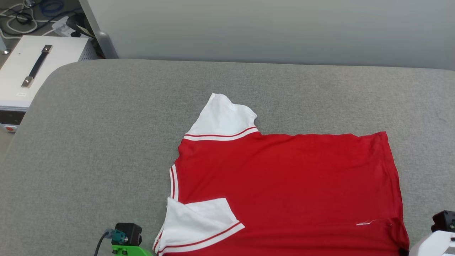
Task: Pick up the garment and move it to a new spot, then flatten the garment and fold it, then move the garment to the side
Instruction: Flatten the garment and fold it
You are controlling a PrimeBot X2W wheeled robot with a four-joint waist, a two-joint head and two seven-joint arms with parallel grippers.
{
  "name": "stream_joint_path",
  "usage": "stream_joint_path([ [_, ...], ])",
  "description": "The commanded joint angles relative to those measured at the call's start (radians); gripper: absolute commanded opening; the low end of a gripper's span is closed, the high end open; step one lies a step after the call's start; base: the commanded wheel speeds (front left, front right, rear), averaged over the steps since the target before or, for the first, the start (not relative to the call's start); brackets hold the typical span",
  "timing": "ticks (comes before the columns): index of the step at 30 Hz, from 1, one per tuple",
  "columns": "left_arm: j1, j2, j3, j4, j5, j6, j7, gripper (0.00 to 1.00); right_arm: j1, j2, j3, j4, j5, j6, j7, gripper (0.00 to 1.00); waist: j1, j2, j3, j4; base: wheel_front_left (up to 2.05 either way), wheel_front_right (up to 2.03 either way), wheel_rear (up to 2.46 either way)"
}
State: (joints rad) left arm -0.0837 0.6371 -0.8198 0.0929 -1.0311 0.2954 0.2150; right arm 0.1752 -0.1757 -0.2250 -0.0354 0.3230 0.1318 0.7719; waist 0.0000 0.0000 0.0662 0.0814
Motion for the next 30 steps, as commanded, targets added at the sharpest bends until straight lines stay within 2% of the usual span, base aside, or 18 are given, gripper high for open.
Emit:
stream_joint_path([
  [1,-0.006,-0.004,-0.003,0.023,0.003,-0.006,-0.004,0.0,-0.012,-0.004,-0.002,0.011,0.0,-0.001,-0.011,0.0,0.0,0.0,0.013,-0.002,0.0,0.0,0.0],
  [6,-0.032,-0.029,-0.006,0.069,0.009,-0.026,-0.016,0.0,-0.033,-0.005,0.002,0.05,-0.002,-0.001,-0.027,0.0,0.0,0.0,0.035,-0.001,0.0,0.0,0.0],
  [7,-0.043,-0.04,-0.008,0.092,0.008,-0.033,-0.017,0.21,-0.041,-0.008,0.004,0.069,-0.003,-0.001,-0.034,0.0,0.0,0.0,0.041,-0.001,0.0,0.0,0.0],
  [8,-0.048,-0.041,-0.01,0.099,0.014,-0.034,-0.021,0.94,-0.045,-0.009,0.004,0.075,-0.003,-0.001,-0.036,0.0,0.0,0.0,0.043,-0.002,0.0,0.0,0.0],
  [9,-0.051,-0.044,-0.009,0.104,0.017,-0.034,-0.027,1.0,-0.047,-0.008,0.004,0.08,-0.002,-0.001,-0.039,0.02,0.0,0.0,0.043,-0.002,0.0,0.0,0.0],
  [10,-0.053,-0.048,-0.006,0.11,0.018,-0.034,-0.035,1.0,-0.051,-0.007,0.003,0.083,0.0,-0.001,-0.046,0.61,0.0,0.0,0.042,-0.002,0.0,0.0,0.0],
  [11,-0.055,-0.051,-0.005,0.114,0.019,-0.036,-0.04,1.0,-0.053,-0.006,0.003,0.085,0.001,-0.001,-0.051,1.0,0.0,0.0,0.041,-0.003,0.0,0.0,0.0],
  [17,-0.071,-0.051,0.012,0.116,0.034,-0.044,-0.091,1.0,-0.073,-0.002,-0.006,0.075,0.01,-0.001,-0.105,1.0,0.0,0.0,0.01,-0.006,0.0,0.0,0.0],
  [21,-0.083,-0.046,0.036,0.086,0.056,-0.032,-0.15,1.0,-0.095,-0.017,0.008,0.026,0.029,-0.001,-0.21,1.0,0.0,0.0,-0.016,-0.008,0.0,0.0,0.0],
  [28,-0.124,-0.043,0.093,0.003,0.159,-0.017,-0.371,1.0,-0.114,-0.048,0.05,-0.055,0.058,-0.001,-0.433,1.0,0.0,0.0,-0.039,-0.012,0.0,0.0,0.0],
  [30,-0.124,-0.051,0.104,-0.013,0.179,-0.024,-0.422,1.0,-0.116,-0.045,0.061,-0.069,0.058,-0.001,-0.495,1.0,0.0,0.0,-0.041,-0.015,0.0,0.0,0.0],
])
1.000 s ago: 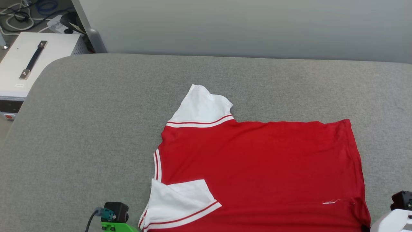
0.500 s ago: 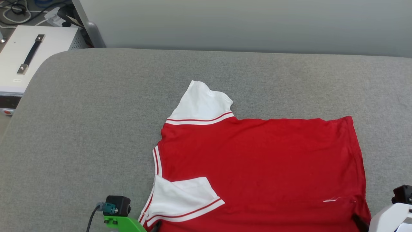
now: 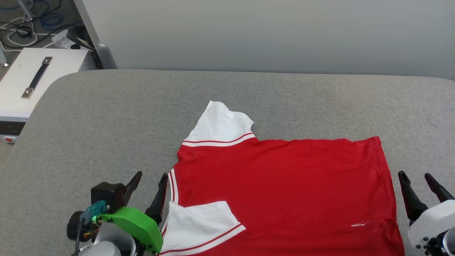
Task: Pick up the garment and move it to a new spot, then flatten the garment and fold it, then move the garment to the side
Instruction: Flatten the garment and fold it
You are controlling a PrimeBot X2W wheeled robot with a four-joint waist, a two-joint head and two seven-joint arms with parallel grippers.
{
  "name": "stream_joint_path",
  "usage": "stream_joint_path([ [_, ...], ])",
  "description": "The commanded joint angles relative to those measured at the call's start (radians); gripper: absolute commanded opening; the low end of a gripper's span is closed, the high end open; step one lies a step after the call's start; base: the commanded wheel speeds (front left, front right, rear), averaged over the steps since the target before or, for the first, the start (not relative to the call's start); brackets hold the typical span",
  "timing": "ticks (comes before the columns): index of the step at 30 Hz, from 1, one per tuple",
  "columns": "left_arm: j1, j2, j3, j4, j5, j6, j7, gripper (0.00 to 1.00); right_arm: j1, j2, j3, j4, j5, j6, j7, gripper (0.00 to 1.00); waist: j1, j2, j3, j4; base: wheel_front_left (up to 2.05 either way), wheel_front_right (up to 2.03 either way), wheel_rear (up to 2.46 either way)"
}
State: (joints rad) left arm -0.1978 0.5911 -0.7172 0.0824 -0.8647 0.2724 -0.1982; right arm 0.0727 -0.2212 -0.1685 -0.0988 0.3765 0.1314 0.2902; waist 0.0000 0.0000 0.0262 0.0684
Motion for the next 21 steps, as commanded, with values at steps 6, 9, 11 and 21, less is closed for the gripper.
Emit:
stream_joint_path([
  [6,-0.004,-0.038,0.047,-0.023,0.095,-0.017,-0.06,1.0,-0.005,0.031,0.049,-0.019,0.002,-0.001,-0.147,1.0,0.0,0.0,0.02,-0.02,0.0,0.0,0.0],
  [9,-0.021,-0.051,0.074,-0.017,0.136,-0.037,-0.063,1.0,-0.01,0.041,0.068,-0.028,-0.014,-0.001,-0.19,1.0,0.0,0.0,0.052,-0.037,0.0,0.0,0.0],
  [11,-0.047,-0.05,0.084,-0.013,0.159,-0.057,-0.063,1.0,-0.022,0.043,0.082,-0.028,-0.02,-0.001,-0.207,1.0,0.0,0.0,0.078,-0.053,0.0,0.0,0.0],
  [21,-0.395,0.024,0.03,0.096,0.224,-0.23,0.167,1.0,-0.116,0.062,0.152,-0.028,-0.043,-0.001,-0.219,1.0,0.0,0.0,0.244,-0.142,0.0,0.0,0.0],
])
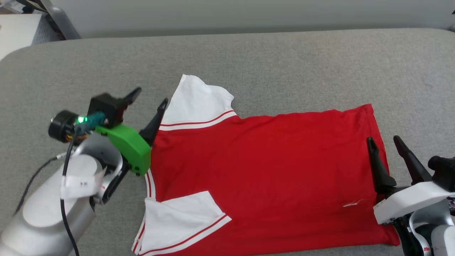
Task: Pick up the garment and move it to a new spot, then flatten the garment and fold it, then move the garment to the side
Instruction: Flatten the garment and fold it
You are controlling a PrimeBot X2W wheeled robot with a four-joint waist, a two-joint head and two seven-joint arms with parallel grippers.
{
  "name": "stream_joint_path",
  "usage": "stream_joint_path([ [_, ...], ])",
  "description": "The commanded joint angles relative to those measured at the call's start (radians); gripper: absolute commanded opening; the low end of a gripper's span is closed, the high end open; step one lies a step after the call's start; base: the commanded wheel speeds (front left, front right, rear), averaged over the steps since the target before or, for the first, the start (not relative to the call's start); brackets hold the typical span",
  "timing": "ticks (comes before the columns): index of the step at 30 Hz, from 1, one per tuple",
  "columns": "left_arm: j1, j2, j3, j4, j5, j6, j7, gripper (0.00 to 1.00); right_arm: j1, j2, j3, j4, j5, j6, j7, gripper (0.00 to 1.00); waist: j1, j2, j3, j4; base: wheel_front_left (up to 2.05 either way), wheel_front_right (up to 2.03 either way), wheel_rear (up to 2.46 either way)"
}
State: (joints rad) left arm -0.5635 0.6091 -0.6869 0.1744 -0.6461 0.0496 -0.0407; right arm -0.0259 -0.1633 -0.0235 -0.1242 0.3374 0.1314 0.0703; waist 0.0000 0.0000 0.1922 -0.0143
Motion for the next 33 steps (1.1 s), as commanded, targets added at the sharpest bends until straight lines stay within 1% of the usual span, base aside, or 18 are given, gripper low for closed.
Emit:
stream_joint_path([
  [1,-0.067,0.006,-0.004,0.011,0.004,-0.023,0.043,1.0,-0.026,0.005,0.013,-0.004,-0.003,-0.001,0.001,1.0,0.0,0.0,0.09,-0.066,0.0,0.0,0.0],
  [6,-0.254,0.005,-0.017,0.09,-0.041,-0.11,0.24,1.0,-0.07,0.016,0.037,-0.01,0.015,-0.001,-0.009,1.0,0.0,0.0,0.156,-0.103,0.0,0.0,0.0],
  [8,-0.308,-0.01,-0.01,0.136,-0.094,-0.129,0.32,1.0,-0.087,0.029,0.047,-0.012,0.047,-0.001,-0.007,1.0,0.0,0.0,0.173,-0.12,0.0,0.0,0.0],
  [12,-0.42,-0.006,-0.029,0.223,-0.144,-0.155,0.49,1.0,-0.127,0.018,0.068,-0.024,0.054,-0.001,-0.002,1.0,0.0,0.0,0.218,-0.149,0.0,0.0,0.0],
  [16,-0.503,-0.006,-0.047,0.308,-0.186,-0.17,0.612,1.0,-0.156,0.016,0.081,-0.03,0.059,-0.001,-0.006,1.0,0.0,0.0,0.254,-0.17,0.0,0.0,0.0],
  [17,-0.515,-0.009,-0.049,0.328,-0.197,-0.171,0.633,1.0,-0.16,0.014,0.083,-0.027,0.058,-0.001,-0.007,1.0,0.0,0.0,0.259,-0.172,0.0,0.0,0.0],
  [18,-0.539,-0.02,-0.054,0.37,-0.217,-0.173,0.675,1.0,-0.165,0.009,0.087,-0.018,0.055,-0.001,-0.008,1.0,0.0,0.0,0.273,-0.177,0.0,0.0,0.0],
  [21,-0.565,-0.027,-0.068,0.422,-0.223,-0.175,0.709,1.0,-0.17,0.01,0.097,-0.013,0.058,-0.001,-0.016,1.0,0.0,0.0,0.29,-0.185,0.0,0.0,0.0],
  [25,-0.588,-0.046,-0.053,0.493,-0.231,-0.164,0.681,1.0,-0.179,0.024,0.111,-0.01,0.098,-0.001,-0.015,1.0,0.0,0.0,0.31,-0.194,0.0,0.0,0.0],
  [29,-0.605,-0.047,-0.063,0.561,-0.219,-0.166,0.677,1.0,-0.191,0.011,0.129,-0.015,0.109,-0.001,-0.011,1.0,0.0,0.0,0.327,-0.204,0.0,0.0,0.0],
  [30,-0.609,-0.05,-0.064,0.579,-0.223,-0.167,0.684,1.0,-0.193,0.009,0.129,-0.016,0.111,-0.001,-0.012,1.0,0.0,0.0,0.33,-0.204,0.0,0.0,0.0],
  [32,-0.605,-0.064,-0.076,0.627,-0.247,-0.171,0.736,1.0,-0.197,0.005,0.129,-0.016,0.114,-0.001,-0.018,1.0,0.0,0.0,0.335,-0.203,0.0,0.0,0.0],
  [33,-0.603,-0.07,-0.072,0.639,-0.26,-0.169,0.748,0.82,-0.198,0.005,0.13,-0.015,0.114,-0.001,-0.019,1.0,0.0,0.0,0.336,-0.202,0.0,0.0,0.0],
])
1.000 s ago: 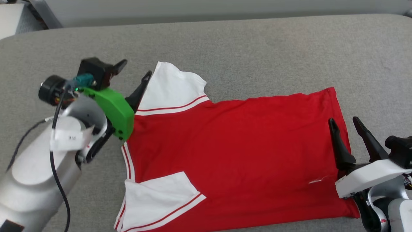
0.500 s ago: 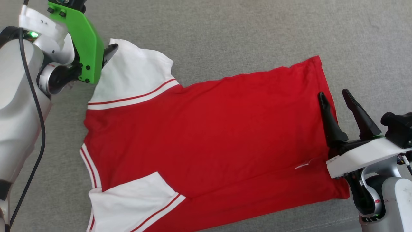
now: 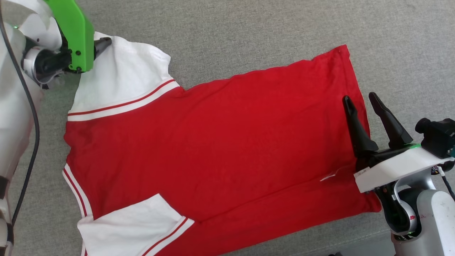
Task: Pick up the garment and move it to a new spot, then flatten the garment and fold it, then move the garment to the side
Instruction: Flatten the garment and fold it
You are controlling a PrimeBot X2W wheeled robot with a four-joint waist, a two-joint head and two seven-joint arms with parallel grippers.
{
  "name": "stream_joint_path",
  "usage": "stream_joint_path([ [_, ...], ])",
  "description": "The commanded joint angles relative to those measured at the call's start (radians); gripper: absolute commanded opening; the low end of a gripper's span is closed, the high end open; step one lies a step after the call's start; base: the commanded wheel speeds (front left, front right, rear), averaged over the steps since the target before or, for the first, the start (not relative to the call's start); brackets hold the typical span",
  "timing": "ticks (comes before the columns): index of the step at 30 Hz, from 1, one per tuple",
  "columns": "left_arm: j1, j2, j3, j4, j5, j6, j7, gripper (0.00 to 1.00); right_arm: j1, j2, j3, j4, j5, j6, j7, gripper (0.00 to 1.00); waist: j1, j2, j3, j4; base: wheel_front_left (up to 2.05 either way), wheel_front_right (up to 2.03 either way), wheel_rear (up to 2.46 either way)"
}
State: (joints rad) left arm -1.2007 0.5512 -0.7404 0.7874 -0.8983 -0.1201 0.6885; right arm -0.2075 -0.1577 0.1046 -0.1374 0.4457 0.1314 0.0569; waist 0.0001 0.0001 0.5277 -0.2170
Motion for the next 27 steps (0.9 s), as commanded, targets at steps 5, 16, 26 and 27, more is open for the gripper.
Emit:
stream_joint_path([
  [5,0.039,-0.038,-0.013,0.042,-0.042,-0.002,0.04,0.0,-0.02,-0.003,0.003,0.001,0.004,-0.001,-0.008,1.0,-0.0001,-0.0001,-0.003,0.007,0.0,0.0,0.0],
  [16,0.045,-0.045,0.012,0.01,-0.055,-0.007,-0.097,0.0,-0.011,-0.037,-0.016,0.023,-0.011,-0.001,0.044,1.0,-0.0001,-0.0001,-0.096,0.042,0.0,0.0,0.0],
  [26,0.185,0.001,0.038,-0.268,-0.1,0.04,-0.141,0.0,-0.05,-0.159,-0.072,0.033,-0.004,-0.001,0.409,1.0,-0.0001,-0.0001,-0.196,0.127,0.0,0.0,0.0],
  [27,0.197,0.009,0.04,-0.302,-0.101,0.051,-0.143,0.0,-0.06,-0.171,-0.076,0.032,-0.007,-0.001,0.443,1.0,-0.0001,-0.0001,-0.197,0.134,0.0,0.0,0.0],
])
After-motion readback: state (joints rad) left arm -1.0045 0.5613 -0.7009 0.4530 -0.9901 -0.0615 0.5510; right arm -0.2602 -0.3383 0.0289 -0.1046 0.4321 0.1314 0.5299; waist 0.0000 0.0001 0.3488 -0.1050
